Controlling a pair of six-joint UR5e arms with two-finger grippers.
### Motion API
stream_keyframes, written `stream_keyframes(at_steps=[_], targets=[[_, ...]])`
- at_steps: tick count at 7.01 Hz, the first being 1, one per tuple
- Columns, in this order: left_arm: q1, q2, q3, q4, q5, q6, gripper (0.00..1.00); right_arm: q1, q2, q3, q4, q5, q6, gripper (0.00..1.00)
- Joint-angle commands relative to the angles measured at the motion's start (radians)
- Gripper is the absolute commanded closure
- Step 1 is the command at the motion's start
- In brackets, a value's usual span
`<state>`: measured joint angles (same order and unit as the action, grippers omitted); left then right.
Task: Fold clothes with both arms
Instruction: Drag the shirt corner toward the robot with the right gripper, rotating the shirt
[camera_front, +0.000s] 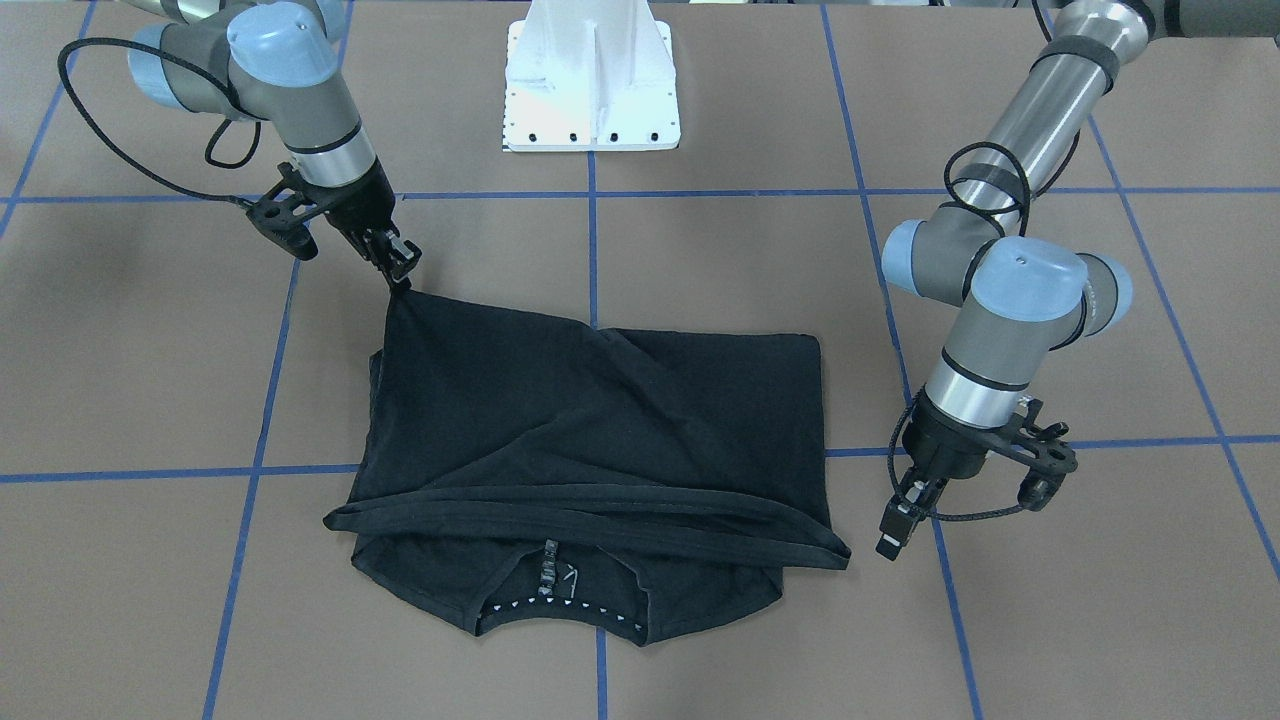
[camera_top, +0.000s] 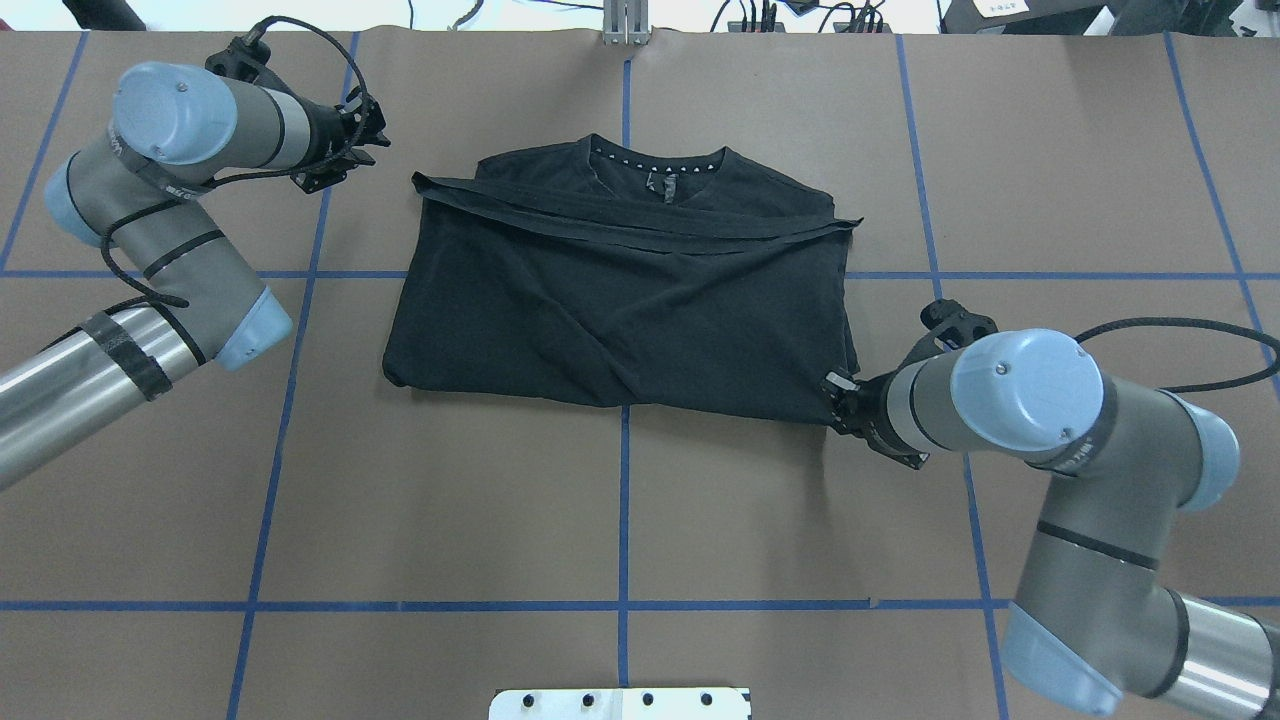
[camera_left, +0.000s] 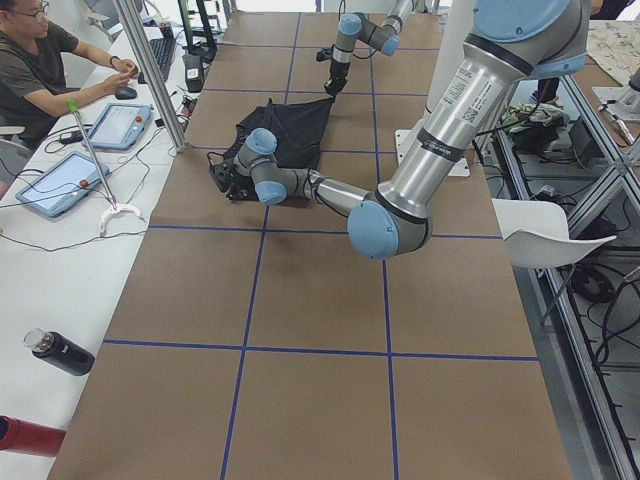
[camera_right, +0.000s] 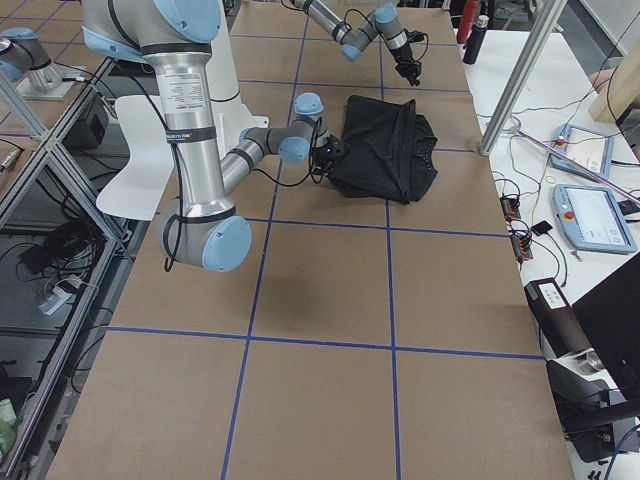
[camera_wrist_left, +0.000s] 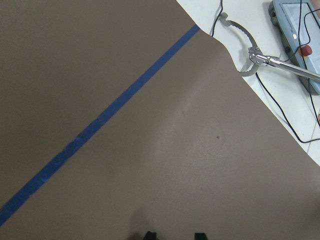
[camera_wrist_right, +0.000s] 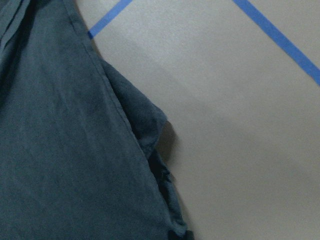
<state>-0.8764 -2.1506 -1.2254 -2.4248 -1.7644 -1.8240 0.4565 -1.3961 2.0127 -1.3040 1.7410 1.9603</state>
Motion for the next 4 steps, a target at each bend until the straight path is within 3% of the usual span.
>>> stream_keyframes(at_steps=[1,4], targets=[[0.0,0.0,-0.025,0.0,-0.003,-0.001,0.63,-0.126,-0.079,0.11,-0.001,0.014,0.002,1.0],[0.005,0.006,-0.104,0.009,-0.029,-0.026,0.63,-0.315,-0.173,0.202,-0.001,0.043,0.011,1.0]])
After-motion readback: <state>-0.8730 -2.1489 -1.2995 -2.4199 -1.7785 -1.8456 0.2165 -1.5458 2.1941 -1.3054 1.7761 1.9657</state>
